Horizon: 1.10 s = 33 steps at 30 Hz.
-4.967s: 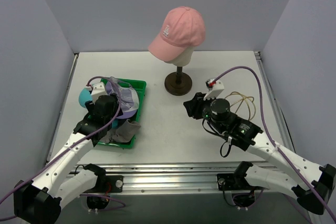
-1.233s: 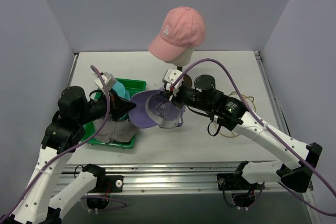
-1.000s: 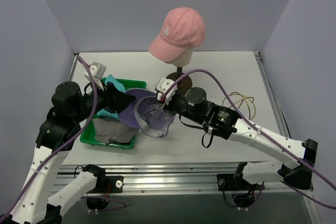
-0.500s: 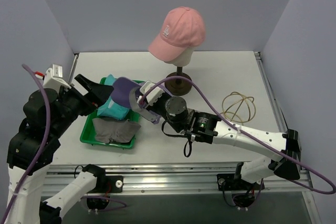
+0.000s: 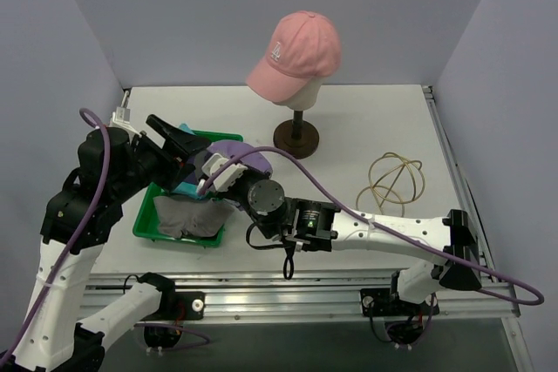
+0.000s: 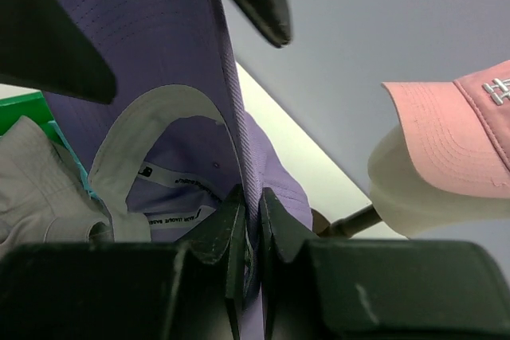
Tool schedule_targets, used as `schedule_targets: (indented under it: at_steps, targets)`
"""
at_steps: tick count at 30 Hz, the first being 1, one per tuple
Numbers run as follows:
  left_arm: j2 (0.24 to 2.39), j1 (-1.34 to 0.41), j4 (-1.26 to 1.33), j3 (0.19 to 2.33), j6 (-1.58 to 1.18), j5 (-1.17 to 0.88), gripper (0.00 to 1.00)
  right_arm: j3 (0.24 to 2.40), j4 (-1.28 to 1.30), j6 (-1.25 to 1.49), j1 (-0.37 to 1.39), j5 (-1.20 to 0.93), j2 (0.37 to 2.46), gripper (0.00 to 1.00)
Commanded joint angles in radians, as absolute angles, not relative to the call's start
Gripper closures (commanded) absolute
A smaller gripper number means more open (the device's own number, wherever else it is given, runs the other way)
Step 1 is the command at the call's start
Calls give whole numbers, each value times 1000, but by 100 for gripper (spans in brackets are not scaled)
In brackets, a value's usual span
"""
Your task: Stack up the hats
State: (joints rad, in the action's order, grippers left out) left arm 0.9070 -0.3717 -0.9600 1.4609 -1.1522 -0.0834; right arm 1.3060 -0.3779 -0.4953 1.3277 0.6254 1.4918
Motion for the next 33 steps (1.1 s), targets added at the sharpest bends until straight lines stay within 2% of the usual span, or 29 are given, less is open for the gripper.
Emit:
schedule_targets:
  at_steps: [1, 6, 9, 12, 13, 15, 16, 18, 19, 20, 21, 22, 23, 24, 27, 30, 33]
  targets:
    - [887, -368, -902, 1465, -1256, -78, 8, 1341, -489, -552, 1356, 706, 1493, 100]
    - [893, -368, -887, 1419, -1288, -86, 9, 1322, -517, -566, 1376, 710, 1488, 100]
    - [890, -365, -864, 1376, -1311, -109, 16, 1313, -532, -587, 1396, 721, 1485, 100]
    - [865, -361, -816, 1333, -1328, -120, 28, 1305, -522, -604, 1408, 726, 1485, 100]
    - [855, -360, -808, 1328, -1330, -118, 36, 1302, -508, -615, 1411, 724, 1483, 100]
    - [848, -360, -798, 1330, -1322, -109, 43, 1290, -497, -626, 1420, 712, 1479, 100]
    - [845, -360, -793, 1333, -1318, -106, 52, 1287, -482, -629, 1424, 709, 1471, 100]
    - [839, -360, -775, 1325, -1305, -112, 61, 1289, -451, -624, 1427, 698, 1468, 100]
    - [827, -360, -747, 1318, -1304, -115, 69, 1290, -443, -615, 1427, 696, 1463, 100]
    - [821, -360, -729, 1307, -1304, -124, 87, 1292, -436, -609, 1427, 695, 1460, 99]
    - [812, -359, -707, 1280, -1302, -127, 95, 1292, -417, -604, 1427, 687, 1456, 96]
    - [792, -360, -652, 1263, -1299, -135, 97, 1295, -399, -580, 1427, 680, 1448, 86]
    - [782, -360, -615, 1246, -1290, -143, 98, 1298, -379, -562, 1427, 670, 1440, 80]
    - [764, -359, -538, 1212, -1266, -170, 98, 1298, -336, -539, 1427, 635, 1422, 69]
    - [729, -360, -395, 1164, -1183, -262, 98, 1278, -267, -422, 1425, 537, 1373, 54]
    - [713, -360, -292, 1153, -1071, -314, 98, 1235, -233, -272, 1425, 470, 1275, 48]
    - [718, -359, -327, 1196, -936, -353, 98, 1163, -258, -96, 1425, 420, 1143, 47]
